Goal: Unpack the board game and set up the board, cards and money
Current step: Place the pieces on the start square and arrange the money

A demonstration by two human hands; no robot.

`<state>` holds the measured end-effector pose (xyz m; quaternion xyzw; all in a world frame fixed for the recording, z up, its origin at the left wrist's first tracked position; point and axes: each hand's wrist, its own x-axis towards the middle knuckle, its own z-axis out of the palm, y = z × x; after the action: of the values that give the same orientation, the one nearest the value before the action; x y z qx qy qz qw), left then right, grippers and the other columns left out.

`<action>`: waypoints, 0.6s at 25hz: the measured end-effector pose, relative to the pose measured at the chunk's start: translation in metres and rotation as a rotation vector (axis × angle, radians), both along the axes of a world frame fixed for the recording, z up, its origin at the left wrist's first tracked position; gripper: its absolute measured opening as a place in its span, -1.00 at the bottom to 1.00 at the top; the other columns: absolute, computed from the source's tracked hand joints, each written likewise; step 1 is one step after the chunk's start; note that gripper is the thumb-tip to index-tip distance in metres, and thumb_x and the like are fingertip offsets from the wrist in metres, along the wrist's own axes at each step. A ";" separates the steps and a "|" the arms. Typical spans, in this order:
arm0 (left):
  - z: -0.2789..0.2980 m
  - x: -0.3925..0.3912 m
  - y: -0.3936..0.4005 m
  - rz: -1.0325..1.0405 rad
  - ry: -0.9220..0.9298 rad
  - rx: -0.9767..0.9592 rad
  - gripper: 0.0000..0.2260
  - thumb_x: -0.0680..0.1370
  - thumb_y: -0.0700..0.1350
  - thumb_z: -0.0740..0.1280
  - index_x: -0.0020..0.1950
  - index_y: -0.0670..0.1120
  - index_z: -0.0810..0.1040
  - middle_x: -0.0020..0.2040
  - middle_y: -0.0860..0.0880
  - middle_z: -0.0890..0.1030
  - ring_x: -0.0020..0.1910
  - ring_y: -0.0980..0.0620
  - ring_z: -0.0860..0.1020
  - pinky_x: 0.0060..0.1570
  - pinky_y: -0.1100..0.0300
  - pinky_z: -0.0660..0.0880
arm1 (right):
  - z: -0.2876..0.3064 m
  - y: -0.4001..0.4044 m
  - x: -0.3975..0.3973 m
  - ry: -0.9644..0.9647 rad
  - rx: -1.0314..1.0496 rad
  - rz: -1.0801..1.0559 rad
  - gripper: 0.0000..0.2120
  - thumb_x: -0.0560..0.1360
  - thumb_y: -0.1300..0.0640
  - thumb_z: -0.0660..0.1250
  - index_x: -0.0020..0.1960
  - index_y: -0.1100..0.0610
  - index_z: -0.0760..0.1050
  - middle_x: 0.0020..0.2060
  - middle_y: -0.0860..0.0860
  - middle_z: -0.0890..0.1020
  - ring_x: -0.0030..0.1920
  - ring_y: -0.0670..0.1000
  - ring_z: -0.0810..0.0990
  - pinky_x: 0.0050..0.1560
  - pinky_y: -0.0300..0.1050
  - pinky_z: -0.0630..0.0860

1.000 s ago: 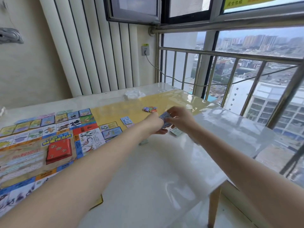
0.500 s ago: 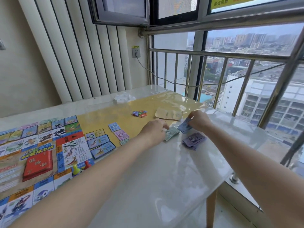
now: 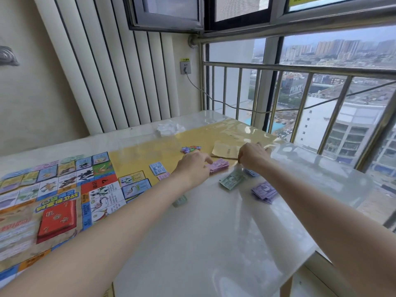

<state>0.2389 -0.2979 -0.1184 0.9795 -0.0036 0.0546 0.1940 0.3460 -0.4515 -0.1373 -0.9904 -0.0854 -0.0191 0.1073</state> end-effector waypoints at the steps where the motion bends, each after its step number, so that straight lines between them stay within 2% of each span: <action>1: -0.002 0.000 0.003 0.008 0.007 -0.001 -0.68 0.56 -0.22 0.12 0.26 -0.06 0.51 0.32 -0.11 0.42 0.29 -0.12 0.39 0.25 0.08 0.36 | -0.001 0.001 0.005 0.016 0.016 -0.003 -0.73 0.46 0.33 0.14 0.04 0.17 0.55 0.11 0.13 0.53 0.28 0.16 0.30 0.31 0.20 0.20; 4: -0.007 -0.004 0.008 0.016 0.031 -0.006 -0.68 0.56 -0.22 0.11 0.26 -0.07 0.51 0.31 -0.12 0.42 0.29 -0.12 0.38 0.24 0.09 0.36 | 0.001 0.006 0.013 0.028 -0.023 0.057 -0.66 0.45 0.34 0.10 0.12 0.15 0.52 0.20 0.11 0.48 0.31 0.19 0.28 0.34 0.21 0.21; 6: -0.006 -0.007 0.003 -0.003 0.023 -0.014 -0.68 0.56 -0.23 0.11 0.26 -0.09 0.50 0.30 -0.13 0.42 0.29 -0.11 0.38 0.24 0.10 0.35 | 0.010 0.003 0.007 -0.039 0.066 0.058 -0.64 0.46 0.37 0.11 0.16 0.14 0.50 0.22 0.10 0.46 0.33 0.19 0.29 0.33 0.18 0.27; 8: -0.005 -0.010 -0.006 -0.026 -0.009 -0.054 -0.68 0.56 -0.25 0.11 0.24 -0.12 0.52 0.27 -0.13 0.46 0.25 -0.09 0.42 0.22 0.13 0.37 | 0.020 -0.006 -0.002 -0.132 0.221 0.073 -0.68 0.46 0.41 0.15 0.09 0.18 0.55 0.12 0.09 0.56 0.19 0.12 0.47 0.23 0.03 0.42; 10: -0.002 -0.011 -0.022 -0.054 -0.039 -0.118 -0.70 0.55 -0.26 0.12 0.20 -0.14 0.55 0.23 -0.12 0.53 0.21 -0.07 0.47 0.17 0.15 0.41 | 0.035 -0.021 -0.015 -0.135 0.227 0.130 -0.79 0.48 0.36 0.22 0.01 0.24 0.59 -0.04 0.04 0.61 0.00 0.05 0.55 0.04 -0.16 0.47; 11: 0.000 -0.010 -0.034 -0.071 -0.050 -0.141 -0.71 0.55 -0.25 0.13 0.18 -0.15 0.55 0.21 -0.12 0.55 0.19 -0.07 0.49 0.16 0.16 0.42 | 0.043 -0.029 -0.020 -0.111 0.146 0.152 -0.83 0.48 0.33 0.26 -0.01 0.25 0.61 -0.08 0.04 0.62 -0.05 0.05 0.57 -0.03 -0.16 0.48; 13: 0.001 -0.010 -0.058 -0.088 -0.064 -0.160 -0.73 0.56 -0.23 0.15 0.19 -0.17 0.54 0.20 -0.12 0.56 0.19 -0.07 0.49 0.13 0.18 0.40 | 0.055 -0.043 -0.036 0.001 -0.124 0.223 -0.83 0.44 0.29 0.31 -0.01 0.22 0.63 -0.05 0.09 0.65 -0.03 0.09 0.60 -0.03 -0.11 0.52; 15: -0.002 -0.009 -0.080 -0.077 -0.048 -0.171 -0.74 0.56 -0.19 0.20 0.22 -0.19 0.50 0.20 -0.15 0.55 0.20 -0.10 0.49 0.11 0.16 0.38 | 0.054 -0.048 -0.054 0.108 -0.326 0.334 -0.77 0.41 0.31 0.31 0.03 0.17 0.62 -0.02 0.08 0.65 0.03 0.09 0.60 -0.08 -0.19 0.49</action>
<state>0.2294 -0.3777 -0.1201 0.9569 -0.0413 0.0704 0.2787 0.2924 -0.4992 -0.0832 -0.9663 -0.2442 0.0658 -0.0478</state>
